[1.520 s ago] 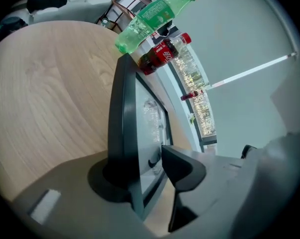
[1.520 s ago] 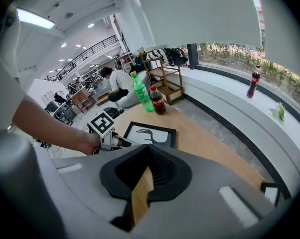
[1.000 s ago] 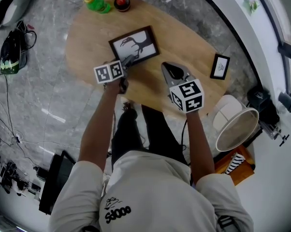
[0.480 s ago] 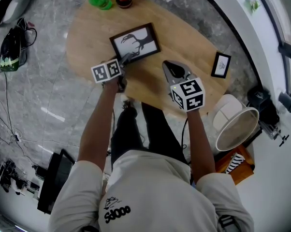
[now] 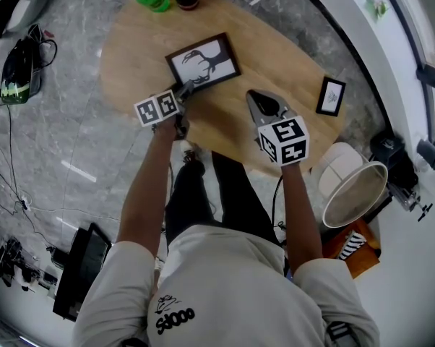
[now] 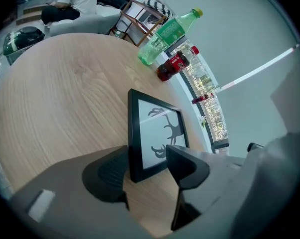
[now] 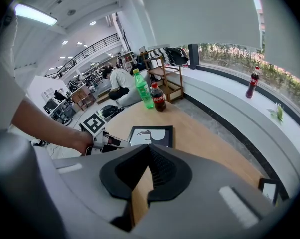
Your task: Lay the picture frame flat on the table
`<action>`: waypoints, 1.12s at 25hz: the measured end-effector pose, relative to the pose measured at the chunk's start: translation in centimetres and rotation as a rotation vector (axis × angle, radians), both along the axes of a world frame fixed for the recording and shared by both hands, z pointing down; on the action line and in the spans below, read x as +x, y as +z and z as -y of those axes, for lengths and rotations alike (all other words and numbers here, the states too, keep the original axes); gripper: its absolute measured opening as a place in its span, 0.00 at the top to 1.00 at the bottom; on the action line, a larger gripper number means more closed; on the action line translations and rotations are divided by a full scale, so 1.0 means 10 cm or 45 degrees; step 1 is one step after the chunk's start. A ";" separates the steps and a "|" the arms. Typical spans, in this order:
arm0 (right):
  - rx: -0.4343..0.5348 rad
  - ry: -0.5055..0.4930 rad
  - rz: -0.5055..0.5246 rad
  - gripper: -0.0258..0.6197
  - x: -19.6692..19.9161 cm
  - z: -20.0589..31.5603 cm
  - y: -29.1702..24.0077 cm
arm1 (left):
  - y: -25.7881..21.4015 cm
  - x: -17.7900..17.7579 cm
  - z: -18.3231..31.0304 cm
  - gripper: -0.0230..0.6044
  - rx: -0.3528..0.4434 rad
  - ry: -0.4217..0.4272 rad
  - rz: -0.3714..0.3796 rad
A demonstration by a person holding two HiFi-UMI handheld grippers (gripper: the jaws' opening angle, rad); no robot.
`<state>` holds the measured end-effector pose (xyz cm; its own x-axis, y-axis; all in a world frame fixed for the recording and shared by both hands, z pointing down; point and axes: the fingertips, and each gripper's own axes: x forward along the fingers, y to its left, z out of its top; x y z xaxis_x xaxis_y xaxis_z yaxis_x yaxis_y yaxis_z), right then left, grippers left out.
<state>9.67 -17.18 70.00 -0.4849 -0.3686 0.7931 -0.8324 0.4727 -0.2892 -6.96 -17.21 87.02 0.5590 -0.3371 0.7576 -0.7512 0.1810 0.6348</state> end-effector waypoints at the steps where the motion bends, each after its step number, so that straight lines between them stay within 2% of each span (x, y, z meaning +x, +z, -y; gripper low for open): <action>1: 0.003 0.000 0.000 0.96 0.00 -0.01 -0.01 | 0.00 -0.01 -0.02 0.56 -0.002 -0.005 0.001; 10: 0.053 -0.008 0.001 0.96 -0.03 -0.09 -0.21 | -0.22 -0.21 -0.17 0.57 0.036 0.009 0.052; 13: 0.089 -0.018 -0.005 0.96 -0.07 -0.11 -0.37 | -0.42 -0.32 -0.17 0.63 0.080 0.031 0.080; 15: 0.122 -0.021 -0.009 0.96 -0.11 -0.11 -0.52 | -0.60 -0.40 -0.17 0.71 0.125 0.049 0.100; 19: 0.185 -0.015 -0.014 0.96 -0.14 -0.15 -0.82 | -0.94 -0.57 -0.20 0.77 0.225 0.126 0.163; 24: 0.261 -0.013 -0.033 0.95 -0.16 -0.27 -1.24 | -1.47 -0.71 -0.25 0.94 0.385 0.234 0.249; 28: 0.333 -0.035 -0.047 0.96 -0.23 -0.39 -1.64 | -1.98 -0.79 -0.30 0.95 0.536 0.339 0.320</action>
